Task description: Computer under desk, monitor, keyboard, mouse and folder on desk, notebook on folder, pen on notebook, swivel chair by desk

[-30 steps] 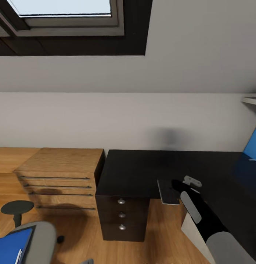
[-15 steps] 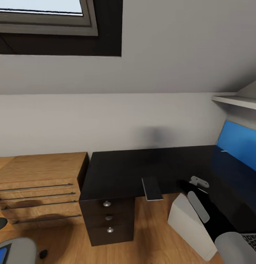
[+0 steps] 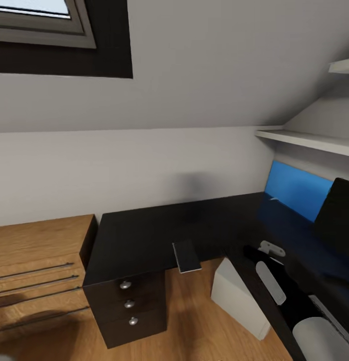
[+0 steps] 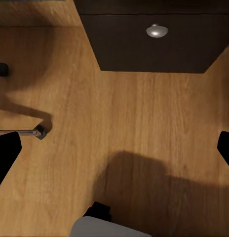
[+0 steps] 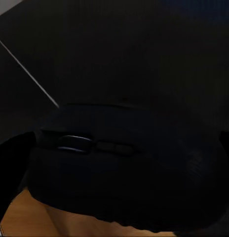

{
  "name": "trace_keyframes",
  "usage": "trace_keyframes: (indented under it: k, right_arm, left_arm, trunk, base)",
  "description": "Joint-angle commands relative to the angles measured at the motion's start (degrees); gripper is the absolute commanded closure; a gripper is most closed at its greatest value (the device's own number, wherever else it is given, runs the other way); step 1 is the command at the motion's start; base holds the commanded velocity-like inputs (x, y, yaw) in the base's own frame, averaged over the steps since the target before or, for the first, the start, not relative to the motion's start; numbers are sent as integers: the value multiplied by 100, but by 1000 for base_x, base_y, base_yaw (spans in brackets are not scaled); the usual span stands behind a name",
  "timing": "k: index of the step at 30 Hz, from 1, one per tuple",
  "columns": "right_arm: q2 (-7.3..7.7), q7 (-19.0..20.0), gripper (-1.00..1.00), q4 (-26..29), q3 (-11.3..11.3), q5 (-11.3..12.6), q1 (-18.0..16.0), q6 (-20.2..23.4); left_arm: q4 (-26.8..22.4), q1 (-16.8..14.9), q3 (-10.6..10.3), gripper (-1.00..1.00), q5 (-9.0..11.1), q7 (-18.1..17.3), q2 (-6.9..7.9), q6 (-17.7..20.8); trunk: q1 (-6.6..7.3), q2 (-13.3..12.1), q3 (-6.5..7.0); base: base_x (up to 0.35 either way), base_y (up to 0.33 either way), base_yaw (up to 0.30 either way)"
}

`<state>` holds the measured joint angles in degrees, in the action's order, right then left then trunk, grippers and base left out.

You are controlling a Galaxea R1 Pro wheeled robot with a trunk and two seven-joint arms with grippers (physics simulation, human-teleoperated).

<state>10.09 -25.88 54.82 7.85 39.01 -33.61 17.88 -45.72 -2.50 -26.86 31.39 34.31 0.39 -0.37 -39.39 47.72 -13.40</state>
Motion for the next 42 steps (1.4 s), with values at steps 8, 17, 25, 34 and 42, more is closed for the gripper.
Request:
trace_keyframes:
  k: [8, 17, 25, 34, 42]
  right_arm:
    - [0, -43, 100, -5, 30, 26, -6, 9]
    - [-29, -44, 100, -84, 95, -13, -6, 8]
    - [0, 17, 100, -93, 1154, -396, -6, 15]
    - [157, 792, 100, -94, 1875, -1237, -6, 28]
    - [709, 2077, 100, -94, 1766, -1247, -6, 194]
  left_arm:
    - [-8, -5, -115, -100, 34, 41, 5, -228]
    - [-8, -5, -118, -100, 34, 41, 4, -253]
    - [-8, -5, -132, -100, 34, 41, 4, -253]
    - [-8, -5, -136, -100, 34, 41, 4, -253]
    - [-8, -5, -136, -100, 34, 41, 10, -252]
  trunk:
    - [-1, 7, 10]
    - [-1, 7, 30]
    - [-1, 7, 34]
    - [-1, 7, 34]
    - [-1, 7, 34]
  base:
    - [0, 0, -300]
    - [0, 0, -294]
    - [0, 0, -89]
    - [0, 0, -3]
    - [0, 0, 0]
